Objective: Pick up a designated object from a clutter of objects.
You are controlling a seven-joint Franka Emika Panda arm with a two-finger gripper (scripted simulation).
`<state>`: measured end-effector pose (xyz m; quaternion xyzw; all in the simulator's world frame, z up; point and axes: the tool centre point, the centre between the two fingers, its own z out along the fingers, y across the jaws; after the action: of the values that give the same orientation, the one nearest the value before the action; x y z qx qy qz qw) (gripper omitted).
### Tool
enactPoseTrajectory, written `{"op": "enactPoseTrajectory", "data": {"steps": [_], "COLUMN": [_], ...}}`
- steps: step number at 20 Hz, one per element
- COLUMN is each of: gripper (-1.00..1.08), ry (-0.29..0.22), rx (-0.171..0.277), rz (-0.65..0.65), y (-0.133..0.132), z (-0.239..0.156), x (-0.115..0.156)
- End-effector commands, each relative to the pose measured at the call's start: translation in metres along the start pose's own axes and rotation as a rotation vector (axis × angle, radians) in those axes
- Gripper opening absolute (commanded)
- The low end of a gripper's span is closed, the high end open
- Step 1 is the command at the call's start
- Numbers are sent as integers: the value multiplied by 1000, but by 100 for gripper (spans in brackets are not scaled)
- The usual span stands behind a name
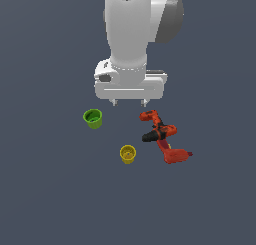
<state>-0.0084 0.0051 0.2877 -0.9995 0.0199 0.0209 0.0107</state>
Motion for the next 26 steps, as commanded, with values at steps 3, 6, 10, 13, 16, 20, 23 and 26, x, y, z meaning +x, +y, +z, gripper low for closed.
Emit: {"op": "enactPoseTrajectory", "data": {"steps": [3, 6, 10, 13, 16, 20, 23, 26], "gripper": [100, 100, 100, 100, 100, 100, 100, 100], "ry": [3, 6, 12, 17, 23, 31, 36, 40], "rx": [0, 1, 1, 0, 0, -2, -3, -4], "rz": [56, 109, 198, 277, 356, 458, 520, 571], "y": [0, 0, 0, 1, 2, 3, 4, 4], "z": [14, 28, 51, 73, 96, 126, 146, 161], "x": [10, 20, 35, 47, 58, 71, 77, 82]}}
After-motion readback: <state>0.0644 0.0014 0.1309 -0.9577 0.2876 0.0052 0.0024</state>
